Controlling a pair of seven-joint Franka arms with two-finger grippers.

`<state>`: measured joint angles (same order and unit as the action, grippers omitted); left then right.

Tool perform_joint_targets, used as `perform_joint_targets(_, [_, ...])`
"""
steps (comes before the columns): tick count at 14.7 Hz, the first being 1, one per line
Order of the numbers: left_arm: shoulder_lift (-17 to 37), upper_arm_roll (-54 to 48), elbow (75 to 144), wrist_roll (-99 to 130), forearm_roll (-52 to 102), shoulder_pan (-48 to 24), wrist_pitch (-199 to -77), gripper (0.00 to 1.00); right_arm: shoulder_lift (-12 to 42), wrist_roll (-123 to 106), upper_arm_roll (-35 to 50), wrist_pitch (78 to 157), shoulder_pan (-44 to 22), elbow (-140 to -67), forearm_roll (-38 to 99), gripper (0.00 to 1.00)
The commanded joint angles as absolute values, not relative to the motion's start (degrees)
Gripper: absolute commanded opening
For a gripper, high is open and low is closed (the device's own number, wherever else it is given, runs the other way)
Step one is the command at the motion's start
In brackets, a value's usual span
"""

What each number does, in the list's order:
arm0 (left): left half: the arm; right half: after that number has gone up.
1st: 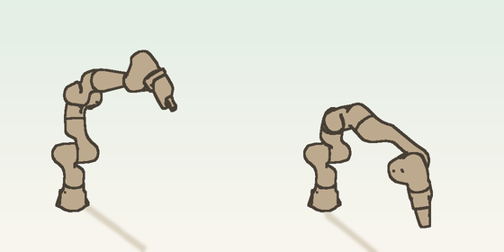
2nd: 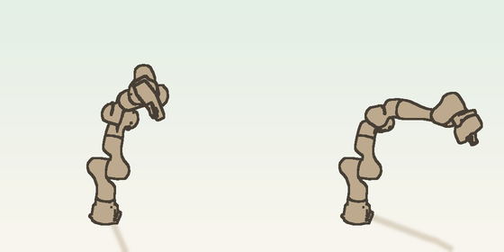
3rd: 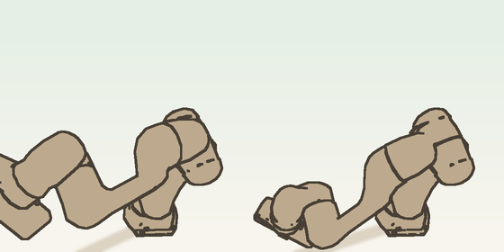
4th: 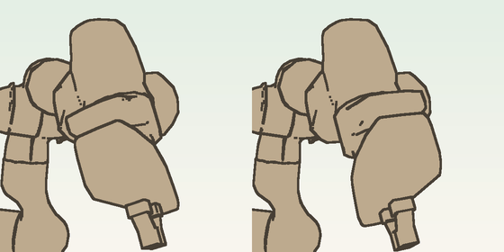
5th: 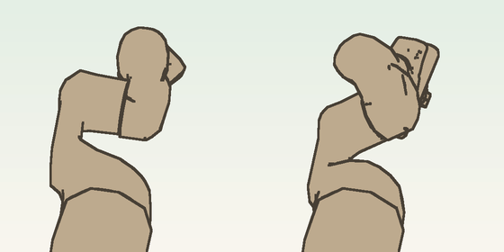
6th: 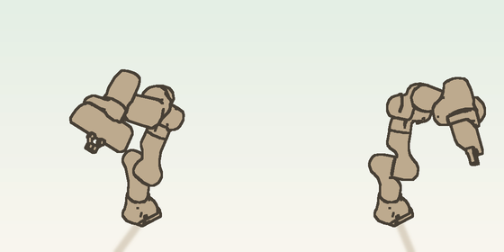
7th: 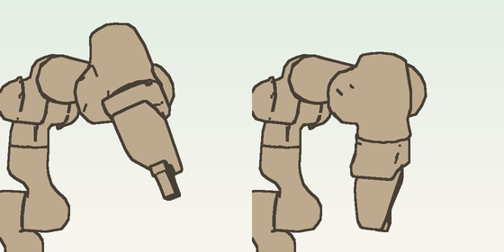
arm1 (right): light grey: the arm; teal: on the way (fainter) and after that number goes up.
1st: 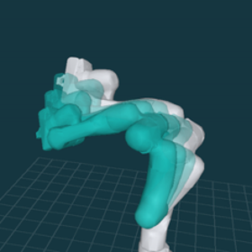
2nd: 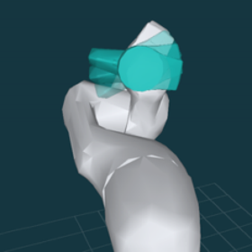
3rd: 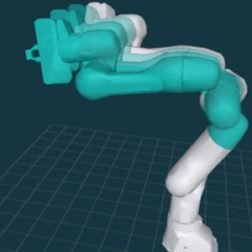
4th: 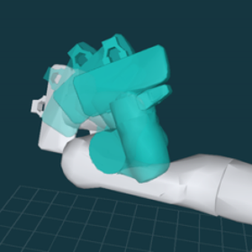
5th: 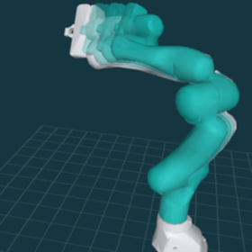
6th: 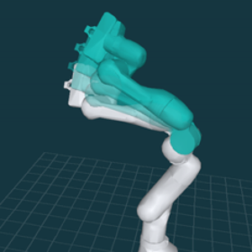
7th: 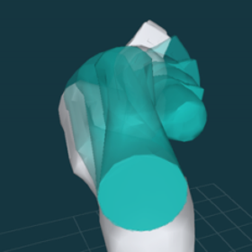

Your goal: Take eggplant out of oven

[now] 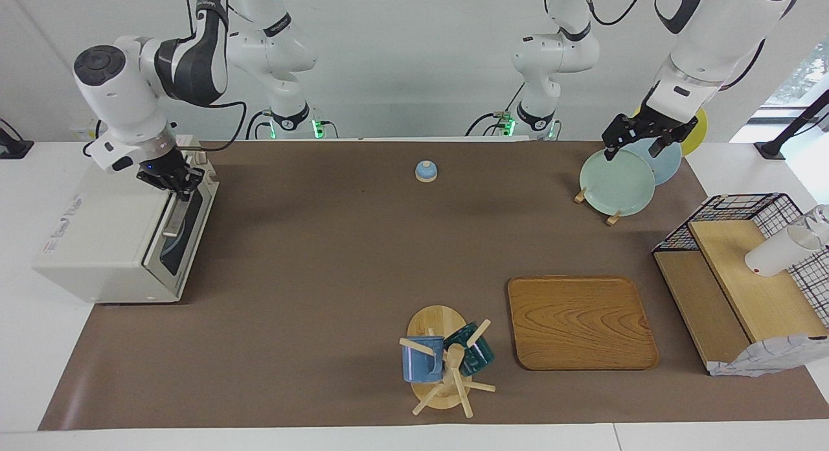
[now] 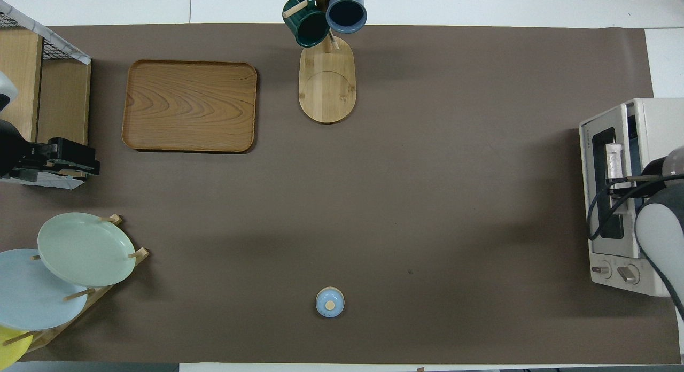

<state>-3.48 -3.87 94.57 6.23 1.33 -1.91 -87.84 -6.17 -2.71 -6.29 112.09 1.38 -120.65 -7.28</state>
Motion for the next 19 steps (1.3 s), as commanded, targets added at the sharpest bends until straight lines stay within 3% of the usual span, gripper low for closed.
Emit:
perform_joint_targets(1, [-4.3,-4.3,95.4,6.2,1.1,-1.2,-87.9,1.00,-1.9,2.4,-6.2,120.1,-2.5,-122.3,-5.3,0.00])
perform_joint_targets(5, [-4.3,-4.3,95.4,6.2,1.1,-1.2,-87.9,1.00,1.7,-0.1,-6.2,124.6,-2.2,-123.0,-1.0,0.00])
perform_joint_targets(12, [-4.3,-4.3,95.4,6.2,1.1,-1.2,-87.9,1.00,4.6,-0.1,-6.0,138.5,-4.3,-130.5,-0.8,0.00])
perform_joint_targets(17, [-4.3,-4.3,95.4,6.2,1.1,-1.2,-87.9,1.00,6.1,0.4,-5.9,138.8,-6.9,-129.6,5.4,0.00])
perform_joint_targets(19, [-4.3,-4.3,95.4,6.2,1.1,-1.2,-87.9,1.00,5.8,0.6,-5.9,134.7,-8.0,-126.1,5.8,0.00])
